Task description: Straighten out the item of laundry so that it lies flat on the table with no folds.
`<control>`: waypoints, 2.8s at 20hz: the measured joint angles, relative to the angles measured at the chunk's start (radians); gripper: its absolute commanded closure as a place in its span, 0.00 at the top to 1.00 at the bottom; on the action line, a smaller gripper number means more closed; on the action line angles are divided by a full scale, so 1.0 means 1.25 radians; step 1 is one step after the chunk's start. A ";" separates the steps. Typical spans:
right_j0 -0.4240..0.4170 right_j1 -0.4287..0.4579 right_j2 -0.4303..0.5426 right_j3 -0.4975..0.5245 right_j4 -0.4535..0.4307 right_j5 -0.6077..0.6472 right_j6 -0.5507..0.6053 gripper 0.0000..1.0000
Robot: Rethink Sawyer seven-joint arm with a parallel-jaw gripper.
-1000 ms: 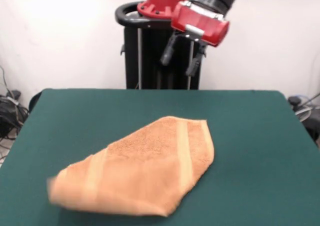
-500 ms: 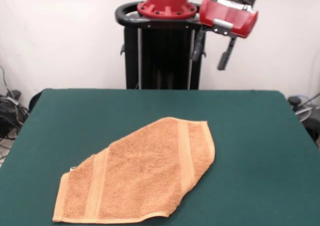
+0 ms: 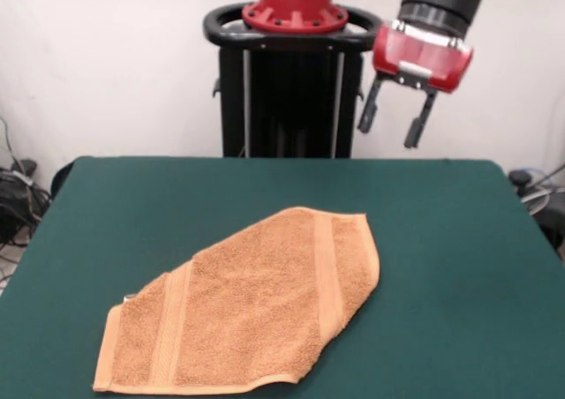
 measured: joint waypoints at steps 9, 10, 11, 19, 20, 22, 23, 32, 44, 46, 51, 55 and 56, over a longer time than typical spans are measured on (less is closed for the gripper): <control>0.025 0.121 -0.007 0.000 0.028 -0.162 0.000 1.00; 0.033 0.138 -0.012 -0.001 0.039 -0.174 0.000 1.00; 0.040 0.154 -0.018 -0.001 0.050 -0.186 0.000 1.00; 0.055 0.264 -0.033 -0.002 0.088 -0.255 0.000 1.00; 0.055 0.275 -0.037 -0.002 0.092 -0.263 0.000 1.00; 0.055 0.297 -0.045 -0.003 0.101 -0.280 0.000 1.00; 0.055 0.304 -0.048 -0.003 0.104 -0.285 0.000 1.00; 0.053 0.358 -0.064 -0.007 0.122 -0.329 0.000 1.00; -0.080 0.327 0.013 -0.046 -0.001 -0.297 0.000 1.00; -0.122 0.313 0.056 -0.055 -0.035 -0.258 0.000 1.00; -0.232 0.284 0.171 -0.056 -0.091 -0.138 0.000 1.00; -0.319 0.262 0.261 -0.059 -0.122 -0.026 0.000 1.00; -0.329 0.256 0.271 -0.059 -0.126 -0.014 0.000 1.00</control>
